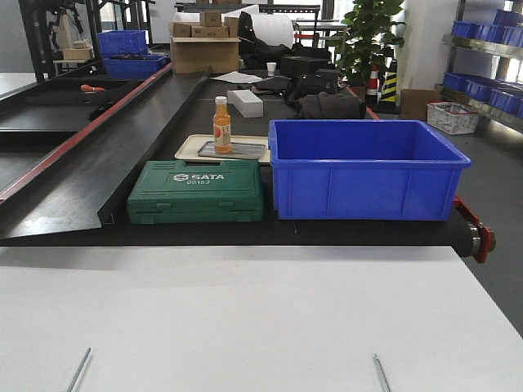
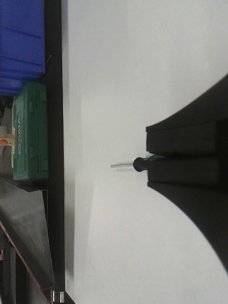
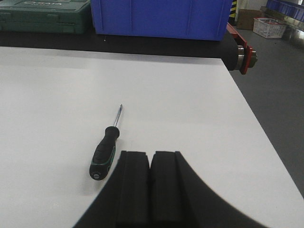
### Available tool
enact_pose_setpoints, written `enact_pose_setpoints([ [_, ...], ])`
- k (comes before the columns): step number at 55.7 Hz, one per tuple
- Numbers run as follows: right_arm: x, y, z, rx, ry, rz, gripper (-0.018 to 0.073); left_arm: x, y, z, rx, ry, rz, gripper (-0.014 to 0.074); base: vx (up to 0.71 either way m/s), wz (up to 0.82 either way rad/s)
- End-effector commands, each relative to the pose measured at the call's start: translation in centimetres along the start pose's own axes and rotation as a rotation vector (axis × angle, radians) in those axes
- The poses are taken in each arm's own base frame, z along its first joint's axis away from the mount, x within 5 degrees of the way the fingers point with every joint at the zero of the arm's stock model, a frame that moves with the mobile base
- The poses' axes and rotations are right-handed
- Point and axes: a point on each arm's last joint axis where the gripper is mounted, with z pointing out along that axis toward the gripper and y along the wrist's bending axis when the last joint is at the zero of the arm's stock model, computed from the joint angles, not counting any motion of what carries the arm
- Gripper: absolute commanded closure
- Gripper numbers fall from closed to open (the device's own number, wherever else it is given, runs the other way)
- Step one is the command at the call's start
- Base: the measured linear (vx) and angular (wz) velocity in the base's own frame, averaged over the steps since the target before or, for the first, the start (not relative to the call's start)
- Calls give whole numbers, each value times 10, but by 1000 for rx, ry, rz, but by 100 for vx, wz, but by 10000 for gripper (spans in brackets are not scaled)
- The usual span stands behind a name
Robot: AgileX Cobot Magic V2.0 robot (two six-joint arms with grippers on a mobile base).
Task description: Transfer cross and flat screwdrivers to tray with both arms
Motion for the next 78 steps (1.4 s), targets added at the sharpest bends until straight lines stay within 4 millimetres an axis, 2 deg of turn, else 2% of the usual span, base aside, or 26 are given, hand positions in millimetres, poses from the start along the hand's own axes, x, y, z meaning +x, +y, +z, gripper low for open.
enact_pose_setpoints([
  [1,-4,-1,1,12,-61,-11,567,-15,-1,-4,6,-115,-2,594,0,0],
  [20,-6,-1,1,13,-81,-12,567,-19,-1,-4,8,-149,-6,594,0,0],
  [33,-23,-2,-2,23,-272,-11,567,-22,-1,-5,13,-181,-33,594,0,0],
  [39,-34,-2,-6,29,-392,-9,567,-31,-1,-7,24,-283,-82,594,0,0],
  [49,-51,-3,-14,38,-588,-6,567,-54,-2,-17,44,-567,-80,594,0,0],
  [56,-76,-4,-24,32,-623,16,567,-80,-3,-32,60,-729,-84,591,0,0],
  [65,-123,-5,-30,25,-487,16,563,-117,-6,-53,70,-817,-84,562,0,0],
  [72,-154,-6,-25,22,-411,16,558,-140,-8,-52,59,-730,-68,516,0,0],
  [78,-166,-7,-7,18,-298,17,543,-148,-8,-36,29,-590,-5,451,0,0],
])
